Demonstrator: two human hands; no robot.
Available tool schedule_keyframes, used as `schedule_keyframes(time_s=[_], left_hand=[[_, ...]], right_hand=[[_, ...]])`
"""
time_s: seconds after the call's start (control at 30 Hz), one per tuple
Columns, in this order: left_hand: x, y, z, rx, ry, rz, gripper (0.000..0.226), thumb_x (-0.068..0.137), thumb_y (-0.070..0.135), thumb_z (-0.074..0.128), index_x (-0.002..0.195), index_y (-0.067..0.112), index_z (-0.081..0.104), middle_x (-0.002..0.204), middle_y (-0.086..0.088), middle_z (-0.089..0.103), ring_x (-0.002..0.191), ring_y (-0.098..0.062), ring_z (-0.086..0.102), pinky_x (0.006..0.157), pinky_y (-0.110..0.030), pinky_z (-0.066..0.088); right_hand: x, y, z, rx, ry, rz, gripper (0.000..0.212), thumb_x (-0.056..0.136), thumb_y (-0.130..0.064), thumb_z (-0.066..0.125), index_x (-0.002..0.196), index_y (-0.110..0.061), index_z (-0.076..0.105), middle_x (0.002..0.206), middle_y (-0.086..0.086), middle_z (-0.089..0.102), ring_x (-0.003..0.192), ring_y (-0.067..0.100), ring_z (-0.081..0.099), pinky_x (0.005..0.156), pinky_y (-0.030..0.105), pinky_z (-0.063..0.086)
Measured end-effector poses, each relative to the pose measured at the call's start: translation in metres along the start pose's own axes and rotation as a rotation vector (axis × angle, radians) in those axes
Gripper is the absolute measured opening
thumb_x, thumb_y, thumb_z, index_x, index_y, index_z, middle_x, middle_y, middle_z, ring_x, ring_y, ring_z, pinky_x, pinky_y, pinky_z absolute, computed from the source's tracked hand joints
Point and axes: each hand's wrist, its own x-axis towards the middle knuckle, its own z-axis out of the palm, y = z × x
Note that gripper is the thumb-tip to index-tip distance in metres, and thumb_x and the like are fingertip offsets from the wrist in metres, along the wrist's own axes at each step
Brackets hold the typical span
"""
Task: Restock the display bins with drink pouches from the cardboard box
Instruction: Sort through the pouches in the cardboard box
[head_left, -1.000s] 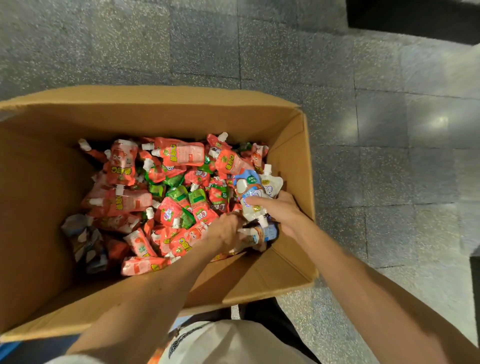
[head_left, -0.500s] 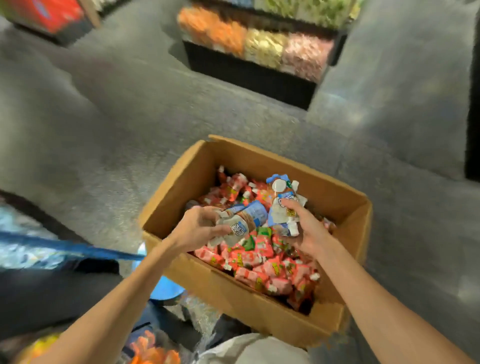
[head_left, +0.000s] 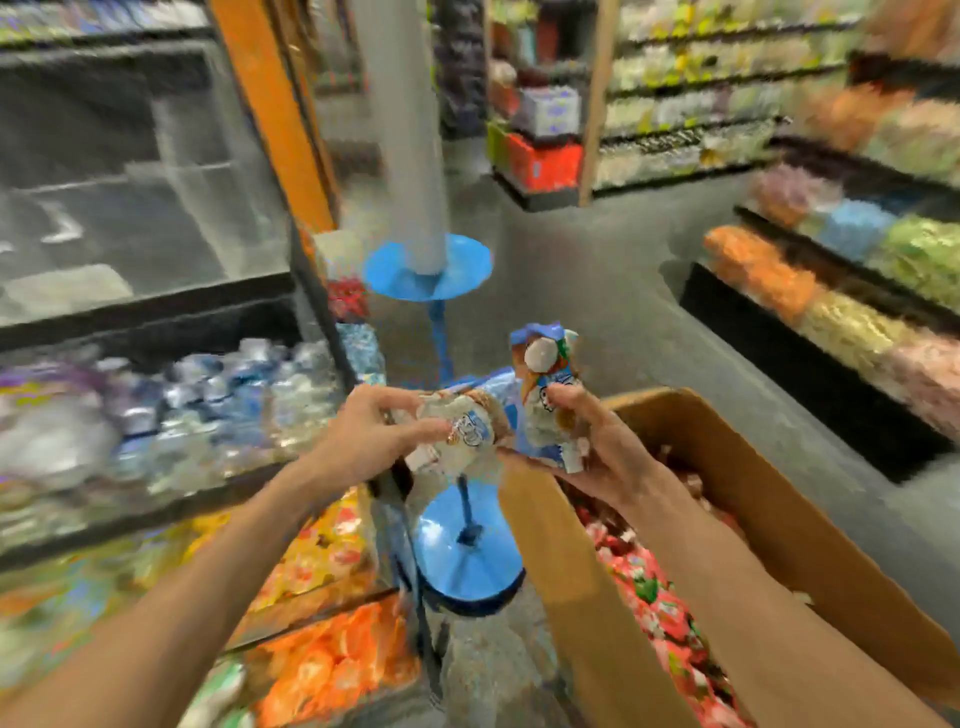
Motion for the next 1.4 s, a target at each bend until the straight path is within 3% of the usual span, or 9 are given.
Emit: schedule_keyframes(time_s=[0.17, 0.3, 0.4, 0.5, 0.6, 0.8, 1.03, 1.13, 1.4], left_hand=[[-0.067, -0.006, -0.080, -0.016, 0.240, 0.003, 0.033, 0.080, 0.013, 0.081, 0.056, 0.008, 0.059, 0.045, 0.012, 0.045, 0.042, 0.001, 0.037, 0.044, -0.016, 0.029], [-0.106, -0.032, -0.138, -0.048, 0.371, -0.042, 0.023, 0.079, 0.024, 0.083, 0.062, 0.017, 0.068, 0.055, 0.008, 0.056, 0.051, -0.007, 0.045, 0.048, -0.022, 0.033], [-0.128, -0.048, -0.178, -0.087, 0.459, -0.030, 0.030, 0.078, 0.046, 0.073, 0.079, 0.016, 0.070, 0.075, 0.010, 0.069, 0.065, -0.004, 0.058, 0.059, -0.022, 0.043], [-0.142, -0.072, -0.215, -0.238, 0.528, -0.100, 0.033, 0.084, 0.045, 0.069, 0.094, 0.015, 0.062, 0.089, 0.009, 0.070, 0.073, -0.011, 0.057, 0.057, -0.022, 0.042], [-0.148, -0.097, -0.244, -0.384, 0.496, -0.183, 0.021, 0.088, 0.020, 0.074, 0.104, 0.020, 0.060, 0.097, -0.004, 0.071, 0.071, -0.019, 0.060, 0.062, -0.031, 0.046], [-0.139, -0.114, -0.270, -0.729, 0.199, -0.345, 0.057, 0.079, -0.016, 0.063, 0.129, 0.013, 0.057, 0.103, -0.018, 0.071, 0.070, -0.021, 0.071, 0.052, -0.028, 0.056], [-0.096, -0.116, -0.258, -0.888, 0.058, -0.420, 0.040, 0.097, 0.025, 0.059, 0.132, 0.005, 0.056, 0.112, -0.020, 0.070, 0.075, -0.022, 0.074, 0.057, -0.029, 0.059], [-0.075, -0.114, -0.253, -0.750, 0.118, -0.382, 0.048, 0.099, 0.051, 0.042, 0.125, 0.015, 0.063, 0.116, -0.011, 0.072, 0.106, -0.023, 0.070, 0.093, -0.038, 0.056], [-0.025, -0.107, -0.296, -0.090, 0.624, -0.084, 0.030, 0.080, 0.046, 0.061, 0.107, 0.032, 0.062, 0.101, 0.007, 0.071, 0.093, -0.010, 0.066, 0.077, -0.021, 0.050]], right_hand=[[0.041, 0.031, 0.095, -0.093, -0.149, 0.101, 0.060, 0.053, -0.031, 0.094, 0.107, -0.011, 0.075, 0.110, 0.015, 0.072, 0.097, 0.028, 0.071, 0.090, 0.052, 0.056], [0.072, 0.068, 0.156, -0.189, -0.195, 0.155, 0.054, 0.071, -0.021, 0.079, 0.121, -0.009, 0.062, 0.115, 0.015, 0.072, 0.100, 0.026, 0.072, 0.089, 0.048, 0.058], [0.100, 0.098, 0.189, -0.188, -0.197, 0.181, 0.089, 0.047, -0.030, 0.096, 0.125, -0.009, 0.060, 0.124, 0.018, 0.068, 0.110, 0.032, 0.068, 0.096, 0.054, 0.053], [0.123, 0.128, 0.212, -0.158, -0.177, 0.200, 0.085, 0.036, -0.030, 0.100, 0.111, -0.007, 0.066, 0.111, 0.017, 0.071, 0.097, 0.031, 0.071, 0.090, 0.055, 0.054], [0.138, 0.153, 0.229, -0.058, -0.152, 0.209, 0.085, 0.039, -0.026, 0.099, 0.114, -0.004, 0.065, 0.111, 0.022, 0.068, 0.093, 0.034, 0.071, 0.080, 0.053, 0.060], [0.157, 0.178, 0.239, 0.031, -0.040, 0.219, 0.101, 0.033, -0.022, 0.100, 0.124, -0.005, 0.063, 0.117, 0.022, 0.068, 0.093, 0.036, 0.072, 0.071, 0.048, 0.060], [0.180, 0.167, 0.234, 0.028, -0.019, 0.217, 0.099, 0.034, -0.023, 0.100, 0.124, -0.004, 0.063, 0.118, 0.022, 0.067, 0.094, 0.036, 0.070, 0.075, 0.048, 0.060], [0.197, 0.155, 0.230, 0.020, -0.046, 0.225, 0.101, 0.034, -0.023, 0.100, 0.125, -0.004, 0.061, 0.121, 0.023, 0.066, 0.097, 0.036, 0.070, 0.076, 0.049, 0.061], [0.256, 0.108, 0.197, -0.174, -0.139, 0.278, 0.104, 0.039, -0.036, 0.099, 0.131, -0.006, 0.059, 0.129, 0.021, 0.064, 0.111, 0.035, 0.065, 0.101, 0.052, 0.050]])
